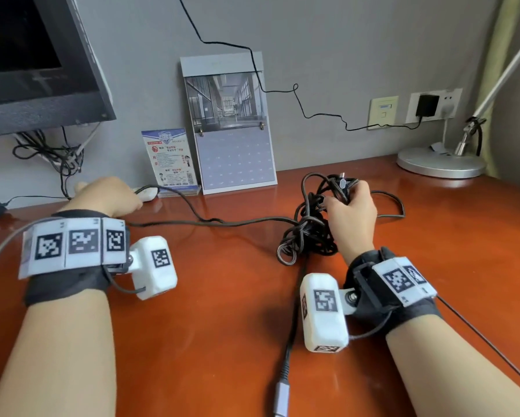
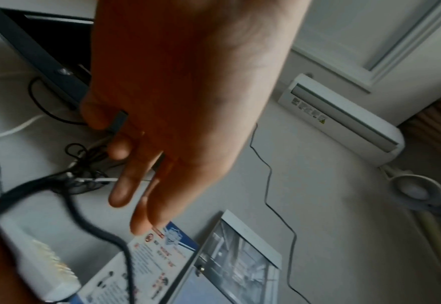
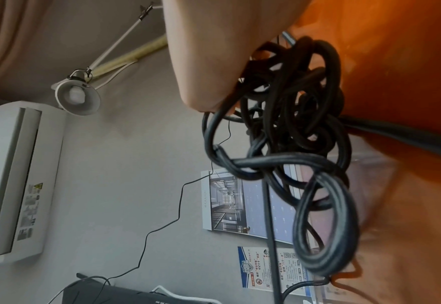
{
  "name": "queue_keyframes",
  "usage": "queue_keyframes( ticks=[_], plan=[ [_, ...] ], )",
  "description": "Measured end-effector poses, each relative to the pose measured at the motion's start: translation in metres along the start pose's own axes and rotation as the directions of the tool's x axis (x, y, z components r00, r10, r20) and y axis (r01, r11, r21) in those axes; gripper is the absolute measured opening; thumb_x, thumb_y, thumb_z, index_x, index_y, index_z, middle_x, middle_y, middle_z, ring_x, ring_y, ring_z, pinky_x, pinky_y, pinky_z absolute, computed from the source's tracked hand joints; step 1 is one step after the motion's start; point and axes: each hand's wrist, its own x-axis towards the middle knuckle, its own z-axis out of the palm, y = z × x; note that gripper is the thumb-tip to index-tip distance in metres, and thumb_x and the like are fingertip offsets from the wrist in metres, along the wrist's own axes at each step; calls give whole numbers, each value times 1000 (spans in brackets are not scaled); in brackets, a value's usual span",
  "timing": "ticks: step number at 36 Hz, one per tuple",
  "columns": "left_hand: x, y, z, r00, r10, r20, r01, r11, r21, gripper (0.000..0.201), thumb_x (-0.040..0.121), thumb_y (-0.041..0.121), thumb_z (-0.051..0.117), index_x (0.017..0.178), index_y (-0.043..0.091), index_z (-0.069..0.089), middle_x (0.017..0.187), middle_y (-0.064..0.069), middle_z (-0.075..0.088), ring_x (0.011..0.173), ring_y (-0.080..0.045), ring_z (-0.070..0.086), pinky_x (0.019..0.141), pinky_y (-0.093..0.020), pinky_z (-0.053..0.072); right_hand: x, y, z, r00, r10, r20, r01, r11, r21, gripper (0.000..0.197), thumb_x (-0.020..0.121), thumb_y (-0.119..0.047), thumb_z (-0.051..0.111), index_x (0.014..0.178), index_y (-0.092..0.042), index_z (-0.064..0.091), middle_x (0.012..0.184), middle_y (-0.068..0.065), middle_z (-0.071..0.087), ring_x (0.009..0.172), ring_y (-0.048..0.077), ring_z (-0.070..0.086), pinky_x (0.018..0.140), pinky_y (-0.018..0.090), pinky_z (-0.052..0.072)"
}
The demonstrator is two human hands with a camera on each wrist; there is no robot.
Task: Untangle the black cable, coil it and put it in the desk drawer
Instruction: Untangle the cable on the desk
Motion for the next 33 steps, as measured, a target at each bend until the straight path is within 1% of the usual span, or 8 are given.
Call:
queue_keyframes(
  ticks=[3, 7, 12, 16, 19, 23, 28, 33],
  plan=[
    [-7, 15, -3, 990, 134, -52, -141, 976, -165, 17, 92, 22, 58, 93, 10, 71, 97, -6, 66, 111, -28, 52, 104, -32, 34, 0, 1, 0, 1000, 14, -8, -14, 1000, 12, 13, 84, -4, 55, 86, -9, 43, 72, -5, 49, 61, 9, 41, 53, 20, 34],
    [-31, 54, -8, 904, 414, -111, -427, 847, -318, 12, 91, 16, 55, 80, 15, 61, 67, 4, 59, 66, -15, 54, 69, -25, 41, -1, 0, 1, 1000, 17, 9, -18, 1000, 25, 17, 84, -4, 55, 81, -15, 42, 72, -5, 49, 60, 8, 41, 53, 20, 33],
    [-63, 109, -1, 740, 673, 6, -641, 707, -297, 10, 93, 26, 54, 94, 27, 64, 84, 17, 56, 70, 0, 50, 62, -16, 36, -4, -3, 2, 999, -18, 33, 17, 999, 29, 26, 84, -3, 56, 74, -21, 39, 72, -5, 49, 60, 9, 42, 55, 20, 35],
    [-75, 132, 18, 706, 695, 138, -659, 715, -232, 14, 94, 26, 52, 104, 22, 61, 93, 13, 54, 77, -6, 51, 67, -18, 39, -7, -5, 3, 998, -49, 40, 48, 998, 30, 18, 84, -3, 56, 81, -15, 42, 73, -4, 51, 61, 9, 44, 55, 19, 37],
    [-78, 138, 28, 701, 677, 224, -655, 735, -174, 21, 94, 23, 50, 111, 18, 60, 100, 7, 58, 90, -14, 54, 78, -27, 42, -9, -7, 4, 997, -62, 47, 60, 997, 38, 15, 83, -2, 56, 83, -12, 44, 73, -3, 53, 63, 11, 45, 56, 20, 40],
    [-77, 138, 33, 700, 676, 231, -602, 732, -318, 15, 94, 14, 46, 99, 19, 58, 70, 8, 64, 52, -7, 58, 66, -27, 51, -10, -8, 5, 995, -85, 56, 83, 996, 34, 13, 82, -1, 55, 86, -7, 45, 69, -4, 50, 59, 10, 42, 50, 13, 35],
    [-72, 134, 22, 806, 592, 28, -489, 691, -532, 24, 98, 10, 34, 91, 18, 56, 80, -4, 62, 49, -19, 54, 62, -36, 58, -8, -8, 1, 996, -88, 14, 89, 996, -13, 12, 83, -2, 53, 87, -8, 44, 69, -4, 50, 58, 10, 43, 50, 15, 35],
    [-54, 120, 8, 895, 421, -148, -375, 531, -760, 32, 97, 3, 29, 77, 19, 49, 76, -7, 50, 37, -10, 46, 58, -37, 55, -7, -10, -1, 992, -109, -65, 106, 993, -52, 14, 80, -1, 51, 86, -10, 42, 68, -6, 50, 61, 15, 44, 57, 29, 35]
  ],
)
